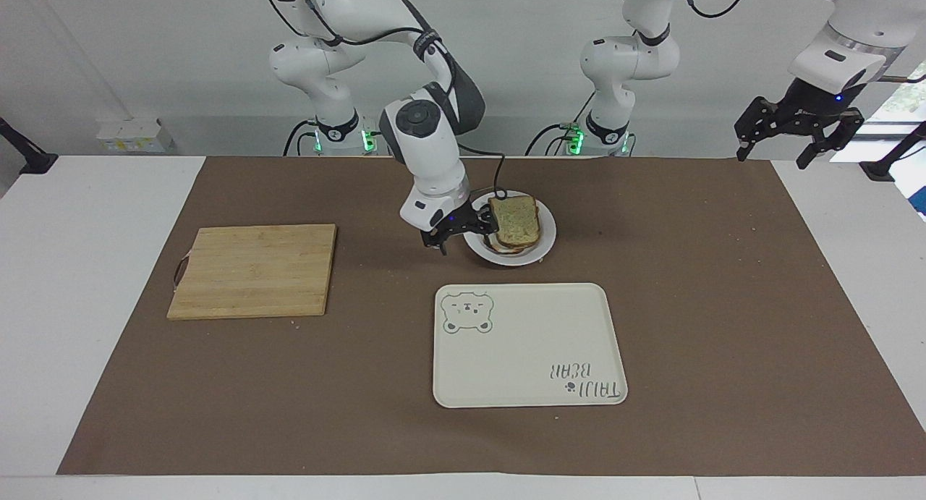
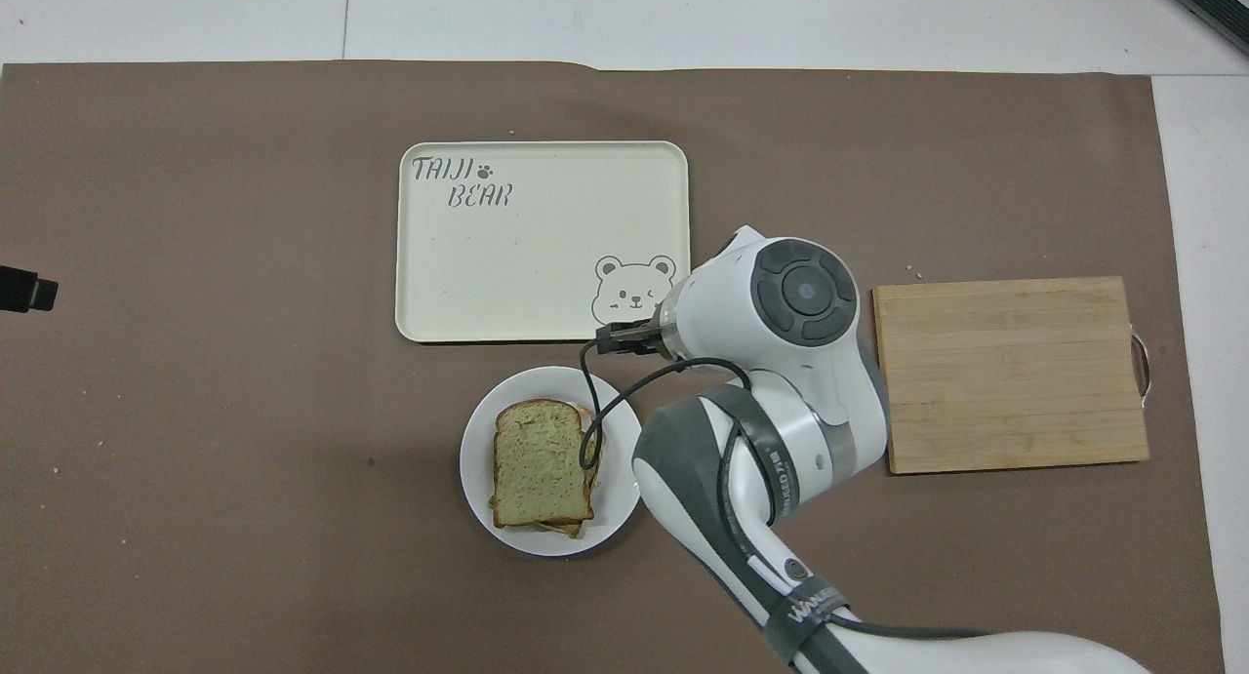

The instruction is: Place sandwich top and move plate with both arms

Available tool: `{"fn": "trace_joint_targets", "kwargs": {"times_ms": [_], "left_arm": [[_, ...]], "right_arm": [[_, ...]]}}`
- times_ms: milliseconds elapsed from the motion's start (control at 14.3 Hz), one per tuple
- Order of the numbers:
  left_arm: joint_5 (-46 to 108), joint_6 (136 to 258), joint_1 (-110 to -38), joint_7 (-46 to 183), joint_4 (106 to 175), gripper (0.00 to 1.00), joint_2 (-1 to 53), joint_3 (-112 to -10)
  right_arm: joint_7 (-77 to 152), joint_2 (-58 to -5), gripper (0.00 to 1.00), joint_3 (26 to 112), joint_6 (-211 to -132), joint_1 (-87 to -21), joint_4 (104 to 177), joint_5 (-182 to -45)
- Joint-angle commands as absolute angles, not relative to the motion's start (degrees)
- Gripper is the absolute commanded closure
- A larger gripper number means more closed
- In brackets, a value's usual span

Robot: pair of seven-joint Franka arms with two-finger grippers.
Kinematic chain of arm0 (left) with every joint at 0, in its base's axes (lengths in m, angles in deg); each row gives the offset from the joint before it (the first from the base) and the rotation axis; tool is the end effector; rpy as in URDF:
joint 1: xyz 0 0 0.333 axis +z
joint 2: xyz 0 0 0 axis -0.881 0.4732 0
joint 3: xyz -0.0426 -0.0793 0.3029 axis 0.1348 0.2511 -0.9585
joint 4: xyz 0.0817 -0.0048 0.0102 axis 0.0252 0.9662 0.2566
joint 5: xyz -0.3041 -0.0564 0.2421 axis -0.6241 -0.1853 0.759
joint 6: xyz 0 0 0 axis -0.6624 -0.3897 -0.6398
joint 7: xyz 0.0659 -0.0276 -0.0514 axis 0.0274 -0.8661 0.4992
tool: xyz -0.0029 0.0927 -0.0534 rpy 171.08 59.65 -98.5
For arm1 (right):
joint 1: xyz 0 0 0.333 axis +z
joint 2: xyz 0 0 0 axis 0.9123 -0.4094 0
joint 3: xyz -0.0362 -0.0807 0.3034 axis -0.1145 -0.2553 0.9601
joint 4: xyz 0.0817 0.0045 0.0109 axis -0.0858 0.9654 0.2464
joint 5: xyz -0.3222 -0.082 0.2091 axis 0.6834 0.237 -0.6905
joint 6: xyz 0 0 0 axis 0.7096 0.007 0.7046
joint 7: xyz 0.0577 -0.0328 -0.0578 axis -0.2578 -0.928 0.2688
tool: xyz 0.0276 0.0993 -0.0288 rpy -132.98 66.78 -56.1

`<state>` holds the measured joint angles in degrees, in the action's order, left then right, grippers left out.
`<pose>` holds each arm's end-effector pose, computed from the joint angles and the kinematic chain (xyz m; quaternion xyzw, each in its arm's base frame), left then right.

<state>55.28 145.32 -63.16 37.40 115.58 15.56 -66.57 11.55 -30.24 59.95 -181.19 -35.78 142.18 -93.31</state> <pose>0.5432 0.0077 0.6725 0.9916 -0.1261 0.0279 0.0038 0.5538 0.3057 0.4081 -0.9946 -0.0411 -0.0307 0.0899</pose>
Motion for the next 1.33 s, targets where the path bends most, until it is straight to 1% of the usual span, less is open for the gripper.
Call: {"fn": "trace_joint_targets", "kwargs": {"times_ms": [0,279,559,698,838,1047,1257], "left_arm": [[56.04,144.21,-62.90,38.01,115.34,0.00,15.06,-66.33],[56.04,144.12,-62.90,38.01,115.34,0.00,15.06,-66.24],[56.04,144.21,-62.90,38.01,115.34,0.00,15.06,-66.33],[56.04,144.21,-62.90,38.01,115.34,0.00,15.06,-66.33],[56.04,144.21,-62.90,38.01,115.34,0.00,15.06,-66.24],[56.04,144.21,-62.90,38.01,115.34,0.00,14.98,-66.33],[56.04,144.21,-62.90,38.01,115.34,0.00,15.06,-66.24]], "right_arm": [[12.62,-27.33,0.00,60.59,-176.70,-39.98,142.44,-87.90],[12.54,-24.16,0.00,60.42,-166.08,-45.17,141.73,-87.45],[12.89,-23.45,0.00,60.51,-157.28,-51.75,141.73,-87.10],[15.94,-23.28,0.00,60.51,-155.77,-54.04,141.73,-85.09],[22.43,-21.79,0.00,60.51,-155.85,-57.12,141.21,-82.36],[25.98,-19.33,0.00,60.51,-155.59,-61.43,138.05,-82.35],[26.07,-16.61,0.00,60.24,-155.50,-63.02,135.67,-82.17]]}}
